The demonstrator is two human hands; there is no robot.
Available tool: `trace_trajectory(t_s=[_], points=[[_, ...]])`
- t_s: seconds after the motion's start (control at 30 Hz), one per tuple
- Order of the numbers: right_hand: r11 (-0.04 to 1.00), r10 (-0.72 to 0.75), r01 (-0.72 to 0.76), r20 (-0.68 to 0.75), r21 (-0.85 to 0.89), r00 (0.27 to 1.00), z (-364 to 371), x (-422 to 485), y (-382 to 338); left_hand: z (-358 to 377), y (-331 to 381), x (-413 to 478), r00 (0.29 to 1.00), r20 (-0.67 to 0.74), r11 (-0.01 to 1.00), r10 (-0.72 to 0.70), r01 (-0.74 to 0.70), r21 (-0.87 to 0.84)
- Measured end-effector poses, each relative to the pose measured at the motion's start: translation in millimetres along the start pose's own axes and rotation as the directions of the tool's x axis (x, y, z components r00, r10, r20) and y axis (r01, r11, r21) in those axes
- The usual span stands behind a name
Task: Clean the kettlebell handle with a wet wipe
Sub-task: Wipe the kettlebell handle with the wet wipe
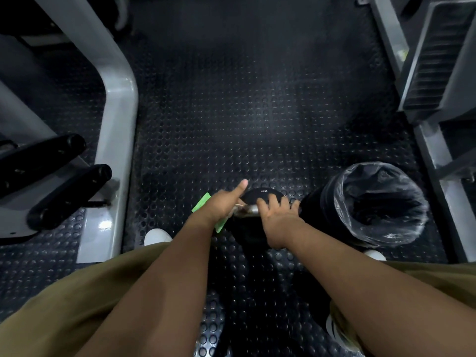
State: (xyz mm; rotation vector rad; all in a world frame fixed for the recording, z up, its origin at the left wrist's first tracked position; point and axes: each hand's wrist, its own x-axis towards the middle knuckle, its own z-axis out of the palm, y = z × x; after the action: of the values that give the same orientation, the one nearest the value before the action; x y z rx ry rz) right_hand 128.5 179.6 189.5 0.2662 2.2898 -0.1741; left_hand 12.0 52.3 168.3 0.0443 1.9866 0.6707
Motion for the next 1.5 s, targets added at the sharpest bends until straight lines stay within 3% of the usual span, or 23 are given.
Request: trace_trajectory(t_s=[0.17, 0.27, 0.6, 0.83, 1.0, 1.2, 1.3, 1.4, 1.5], points=[[1.0, 0.0, 0.001, -0.011, 0.007, 1.0, 1, 0, 0, -7, 0, 0, 0.999, 0.052, 0.998, 0.003, 0.0, -0.055], [1.0, 0.006, -0.006, -0.001, -0.001, 1.0, 2, 2, 1, 18, -9, -1, 0.996, 0.083, 0.999, -0.032, 0.029, 0.037], [1.0, 0.011, -0.012, -0.012, -0.023, 1.0, 4, 4, 0, -3, 10, -8, 0.999, 0.049, 0.999, -0.023, 0.021, 0.041], [0.999, 0.041, -0.041, 0.013, -0.009, 0.999, 5, 11, -3, 6, 35, -13, 0.99, 0.113, 0.98, -0.078, 0.055, 0.193], [0.999, 0.021, -0.022, -0.004, -0.024, 1.0, 0, 1, 0, 25, 15, -8, 0.994, 0.006, 0.985, -0.111, 0.11, 0.13], [0.998, 0.05, -0.05, 0.02, -0.029, 0.999, 1, 6, -2, -13, 43, -31, 0.994, 0.083, 0.996, -0.076, 0.072, 0.056], [0.998, 0.052, -0.051, 0.038, -0.041, 0.998, -1, 6, -3, -9, 46, -36, 0.994, 0.021, 0.991, -0.103, 0.105, -0.085], [0.997, 0.052, -0.05, 0.037, -0.05, 0.998, -2, 4, -3, 19, 34, -36, 0.974, -0.077, 0.903, -0.215, 0.168, -0.396], [0.997, 0.057, -0.056, 0.016, -0.047, 0.998, -1, 4, -4, 57, 16, -36, 0.95, -0.035, 0.559, -0.311, 0.153, -0.815]])
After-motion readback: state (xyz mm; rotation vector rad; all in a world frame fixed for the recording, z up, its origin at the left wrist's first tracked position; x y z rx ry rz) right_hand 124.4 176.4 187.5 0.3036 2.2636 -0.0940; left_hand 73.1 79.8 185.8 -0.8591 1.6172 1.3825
